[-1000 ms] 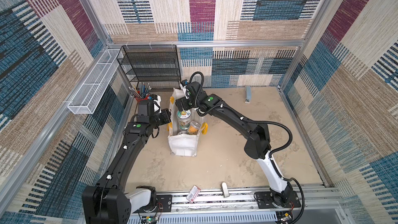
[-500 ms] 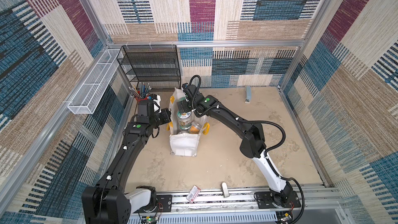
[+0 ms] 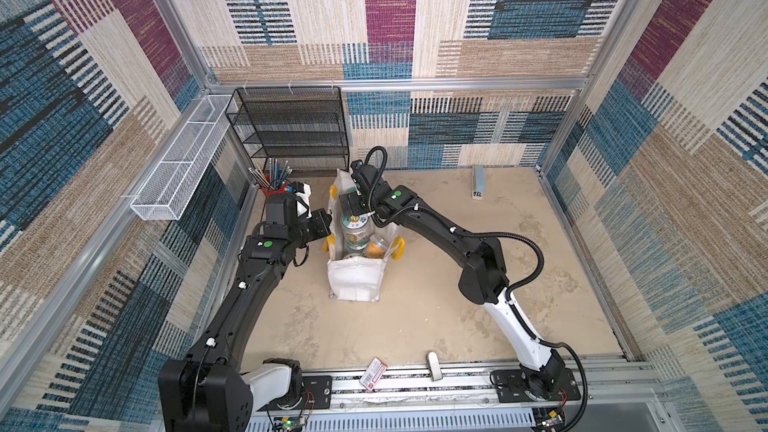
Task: Take out the seed jars from the canvas bag
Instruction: Pick up the seed jar from the canvas bag.
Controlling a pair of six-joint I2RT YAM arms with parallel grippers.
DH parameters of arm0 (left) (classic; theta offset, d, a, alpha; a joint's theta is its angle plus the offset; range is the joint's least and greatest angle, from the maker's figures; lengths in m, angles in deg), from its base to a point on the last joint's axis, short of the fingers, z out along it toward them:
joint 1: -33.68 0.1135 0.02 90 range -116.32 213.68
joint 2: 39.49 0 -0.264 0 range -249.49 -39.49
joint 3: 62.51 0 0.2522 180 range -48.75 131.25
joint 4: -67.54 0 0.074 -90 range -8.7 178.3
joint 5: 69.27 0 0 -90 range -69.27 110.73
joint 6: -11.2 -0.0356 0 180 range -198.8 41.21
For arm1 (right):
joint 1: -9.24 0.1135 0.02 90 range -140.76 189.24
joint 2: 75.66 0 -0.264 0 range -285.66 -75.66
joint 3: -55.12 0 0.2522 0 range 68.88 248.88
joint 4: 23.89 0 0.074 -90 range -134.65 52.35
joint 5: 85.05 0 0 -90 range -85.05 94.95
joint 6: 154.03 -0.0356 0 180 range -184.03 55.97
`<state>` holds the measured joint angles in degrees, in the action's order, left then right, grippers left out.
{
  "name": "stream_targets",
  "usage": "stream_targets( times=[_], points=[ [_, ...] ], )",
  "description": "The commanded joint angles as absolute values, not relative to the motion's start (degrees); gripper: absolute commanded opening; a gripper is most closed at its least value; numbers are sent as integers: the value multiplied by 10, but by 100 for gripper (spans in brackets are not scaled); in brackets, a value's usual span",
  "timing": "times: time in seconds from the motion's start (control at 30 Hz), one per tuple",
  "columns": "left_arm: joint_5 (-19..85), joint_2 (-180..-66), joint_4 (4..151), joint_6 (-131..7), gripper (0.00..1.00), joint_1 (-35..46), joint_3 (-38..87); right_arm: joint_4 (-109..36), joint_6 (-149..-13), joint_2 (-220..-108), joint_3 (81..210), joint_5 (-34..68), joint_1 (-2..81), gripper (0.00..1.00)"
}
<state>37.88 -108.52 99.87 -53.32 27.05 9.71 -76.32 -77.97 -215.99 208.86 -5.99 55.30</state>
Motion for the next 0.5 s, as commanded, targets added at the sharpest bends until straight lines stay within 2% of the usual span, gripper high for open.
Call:
stream_targets(
  times=[0.0, 0.2, 0.47],
  points=[
    [393, -1085, 972, -523, 0, 271, 94, -758, -786, -2164, 2088, -79, 554, 94],
    [394, -1081, 970, -523, 0, 271, 93, -755, -787, -2166, 2089, -79, 554, 80],
    [394, -1085, 968, -523, 0, 271, 92, -740, -778, -2129, 2064, -87, 554, 79]
  ],
)
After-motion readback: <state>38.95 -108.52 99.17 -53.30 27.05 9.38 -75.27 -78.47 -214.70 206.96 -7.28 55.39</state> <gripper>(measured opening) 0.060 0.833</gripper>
